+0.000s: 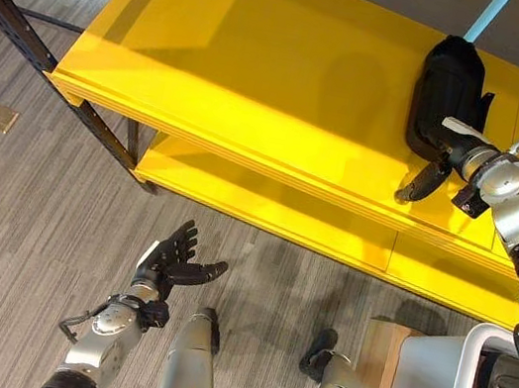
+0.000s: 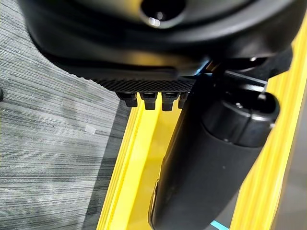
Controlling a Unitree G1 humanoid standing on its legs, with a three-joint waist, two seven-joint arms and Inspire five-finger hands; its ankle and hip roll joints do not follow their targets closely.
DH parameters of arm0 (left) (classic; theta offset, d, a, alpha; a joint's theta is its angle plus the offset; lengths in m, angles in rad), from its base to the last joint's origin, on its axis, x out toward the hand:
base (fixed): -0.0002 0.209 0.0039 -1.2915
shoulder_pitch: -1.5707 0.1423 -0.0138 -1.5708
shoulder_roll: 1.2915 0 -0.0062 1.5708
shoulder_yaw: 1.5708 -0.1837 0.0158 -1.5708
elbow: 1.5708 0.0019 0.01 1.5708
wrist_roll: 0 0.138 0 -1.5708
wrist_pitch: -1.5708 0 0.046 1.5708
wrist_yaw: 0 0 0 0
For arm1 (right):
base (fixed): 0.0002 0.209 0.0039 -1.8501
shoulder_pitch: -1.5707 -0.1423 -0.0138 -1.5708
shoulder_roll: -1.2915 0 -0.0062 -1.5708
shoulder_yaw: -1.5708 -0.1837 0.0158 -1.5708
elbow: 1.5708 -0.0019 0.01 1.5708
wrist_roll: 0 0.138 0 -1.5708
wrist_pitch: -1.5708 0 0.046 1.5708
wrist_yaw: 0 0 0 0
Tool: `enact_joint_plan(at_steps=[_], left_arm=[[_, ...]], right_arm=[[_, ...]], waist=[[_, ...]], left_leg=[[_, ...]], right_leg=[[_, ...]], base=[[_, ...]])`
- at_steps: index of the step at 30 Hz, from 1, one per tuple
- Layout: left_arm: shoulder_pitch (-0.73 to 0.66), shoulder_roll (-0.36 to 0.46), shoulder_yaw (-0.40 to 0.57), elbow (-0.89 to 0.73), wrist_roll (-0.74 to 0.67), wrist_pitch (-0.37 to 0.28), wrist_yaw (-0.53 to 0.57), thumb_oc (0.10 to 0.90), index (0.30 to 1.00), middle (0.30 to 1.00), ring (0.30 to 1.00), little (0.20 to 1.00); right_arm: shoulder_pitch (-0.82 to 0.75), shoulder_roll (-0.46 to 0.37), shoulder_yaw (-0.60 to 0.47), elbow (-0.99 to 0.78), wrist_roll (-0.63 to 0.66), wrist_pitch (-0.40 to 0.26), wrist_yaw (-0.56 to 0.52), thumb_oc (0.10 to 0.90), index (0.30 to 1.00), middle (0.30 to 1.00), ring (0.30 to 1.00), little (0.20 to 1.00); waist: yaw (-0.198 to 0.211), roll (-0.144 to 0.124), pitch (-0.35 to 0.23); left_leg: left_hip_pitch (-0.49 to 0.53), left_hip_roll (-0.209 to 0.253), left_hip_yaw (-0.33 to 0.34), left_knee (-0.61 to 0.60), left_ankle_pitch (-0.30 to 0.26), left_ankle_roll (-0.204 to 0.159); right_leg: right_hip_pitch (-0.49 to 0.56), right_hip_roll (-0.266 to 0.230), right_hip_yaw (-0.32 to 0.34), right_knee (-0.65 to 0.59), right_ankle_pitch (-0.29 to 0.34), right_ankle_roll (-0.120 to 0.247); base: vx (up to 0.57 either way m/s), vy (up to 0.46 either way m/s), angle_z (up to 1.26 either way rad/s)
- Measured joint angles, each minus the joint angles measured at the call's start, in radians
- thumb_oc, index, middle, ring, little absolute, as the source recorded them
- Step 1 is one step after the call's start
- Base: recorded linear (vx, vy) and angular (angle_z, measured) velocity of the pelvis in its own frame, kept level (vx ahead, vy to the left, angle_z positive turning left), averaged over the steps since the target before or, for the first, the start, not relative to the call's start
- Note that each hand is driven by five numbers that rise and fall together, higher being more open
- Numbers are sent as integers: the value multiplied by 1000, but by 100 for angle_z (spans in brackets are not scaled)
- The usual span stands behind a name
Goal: Move parts from the plastic box to the shelf.
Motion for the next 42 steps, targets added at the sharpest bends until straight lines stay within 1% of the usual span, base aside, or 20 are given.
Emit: enact_joint_plan(at_steps=[9, 12, 22, 27, 42], left_arm=[[-2, 1, 0, 0, 0, 13, -1, 900, 1000, 1000, 1000, 1000], [-1, 3, 0, 0, 0, 20, -2, 900, 1000, 1000, 1000, 1000], [-3, 32, 0, 0, 0, 21, -8, 900, 1000, 1000, 1000, 1000], [-5, 34, 0, 0, 0, 22, -24, 900, 1000, 1000, 1000, 1000], [-10, 34, 0, 0, 0, 30, -24, 900, 1000, 1000, 1000, 1000]], right_arm=[[-6, 0, 2, 0, 1, 1, 18, 900, 1000, 1000, 1000, 1000], [-24, 0, 30, 2, 1, 7, 28, 900, 1000, 1000, 1000, 1000], [-46, 0, 31, 1, 40, 32, 61, 900, 1000, 1000, 1000, 1000], [-48, 0, 31, 1, 58, 35, 68, 900, 1000, 1000, 1000, 1000], [-50, -2, 31, -12, 60, 43, 97, 900, 1000, 1000, 1000, 1000]], waist=[[-2, 0, 0], [-6, 0, 0], [-16, 0, 0], [-18, 0, 0], [-20, 0, 0]], left_leg=[[-1, 3, 4, 11, -5, 1], [-2, 3, 3, 11, -5, 1], [-4, 3, 4, 12, -5, 1], [-6, 4, 3, 14, -5, 1], [-13, 5, 4, 29, -11, 6]], right_leg=[[-2, 2, 7, 1, 3, 0], [-2, 2, 7, -1, 5, 1], [-2, 5, 7, -1, 13, 8], [-2, 6, 7, -4, 16, 6], [-4, 6, 10, -7, 18, 5]], base=[[0, -1, -1], [0, 0, 0], [0, 0, 0], [0, 0, 0], [0, 0, 0]])
